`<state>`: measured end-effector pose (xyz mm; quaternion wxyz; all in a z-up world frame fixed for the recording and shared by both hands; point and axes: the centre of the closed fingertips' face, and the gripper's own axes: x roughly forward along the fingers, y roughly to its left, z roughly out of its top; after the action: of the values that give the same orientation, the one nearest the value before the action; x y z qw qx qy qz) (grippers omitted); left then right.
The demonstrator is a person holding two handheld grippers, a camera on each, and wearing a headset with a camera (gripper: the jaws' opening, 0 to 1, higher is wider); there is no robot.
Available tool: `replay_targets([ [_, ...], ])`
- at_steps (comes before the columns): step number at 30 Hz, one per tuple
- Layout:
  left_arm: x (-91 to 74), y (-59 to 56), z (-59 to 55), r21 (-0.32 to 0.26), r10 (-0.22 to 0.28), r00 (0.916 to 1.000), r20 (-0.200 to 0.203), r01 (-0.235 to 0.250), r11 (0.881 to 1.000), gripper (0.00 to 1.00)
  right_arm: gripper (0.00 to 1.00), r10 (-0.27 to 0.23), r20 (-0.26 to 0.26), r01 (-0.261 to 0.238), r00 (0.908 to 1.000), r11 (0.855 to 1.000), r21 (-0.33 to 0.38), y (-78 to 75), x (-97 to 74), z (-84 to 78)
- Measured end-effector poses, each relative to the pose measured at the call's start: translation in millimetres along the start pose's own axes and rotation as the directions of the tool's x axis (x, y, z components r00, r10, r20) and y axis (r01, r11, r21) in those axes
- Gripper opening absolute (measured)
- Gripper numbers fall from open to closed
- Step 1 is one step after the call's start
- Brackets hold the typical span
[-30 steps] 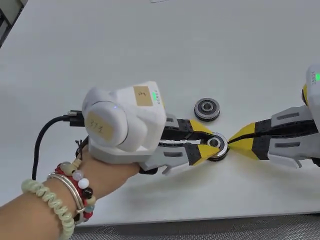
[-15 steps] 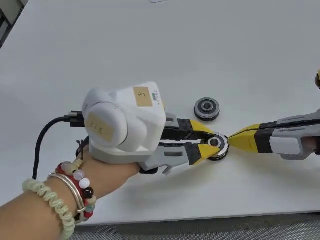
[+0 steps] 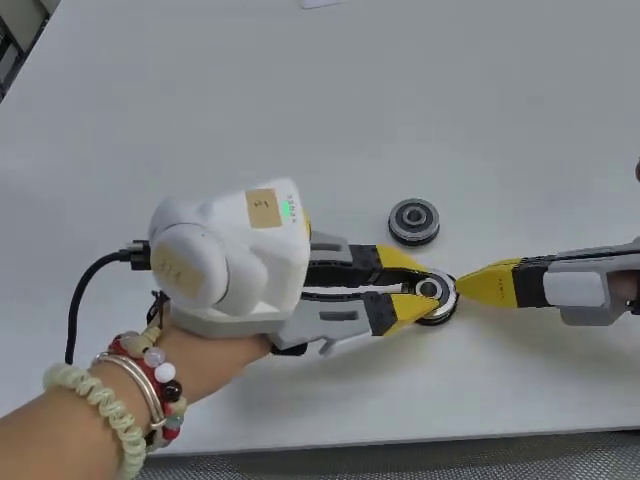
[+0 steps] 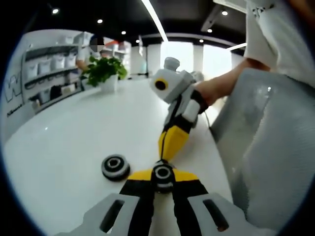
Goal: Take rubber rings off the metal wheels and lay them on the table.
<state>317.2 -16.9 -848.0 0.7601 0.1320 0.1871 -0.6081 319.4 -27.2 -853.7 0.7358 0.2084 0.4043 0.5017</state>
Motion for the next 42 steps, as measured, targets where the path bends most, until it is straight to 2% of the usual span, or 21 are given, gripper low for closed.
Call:
replay_targets([
  [8,-0.3,0.4,0.1,0.001,-0.005,0.9996,0.028,0.005,1.0,0.14,0.0,0.003,0.003,-0.003,1.0,1.0,0.009,6.3,1.7,-0.7],
  [20,0.5,1.5,0.4,0.01,0.0,0.9997,0.025,-0.001,1.0,0.14,0.0,-0.02,-0.019,0.018,0.9996,0.998,-0.067,14.1,4.1,0.7],
  [42,0.5,2.9,0.3,0.022,0.011,0.9997,0.024,-0.011,1.0,0.14,0.0,-0.009,-0.029,0.007,0.9995,0.997,-0.077,12.7,6.3,4.0],
])
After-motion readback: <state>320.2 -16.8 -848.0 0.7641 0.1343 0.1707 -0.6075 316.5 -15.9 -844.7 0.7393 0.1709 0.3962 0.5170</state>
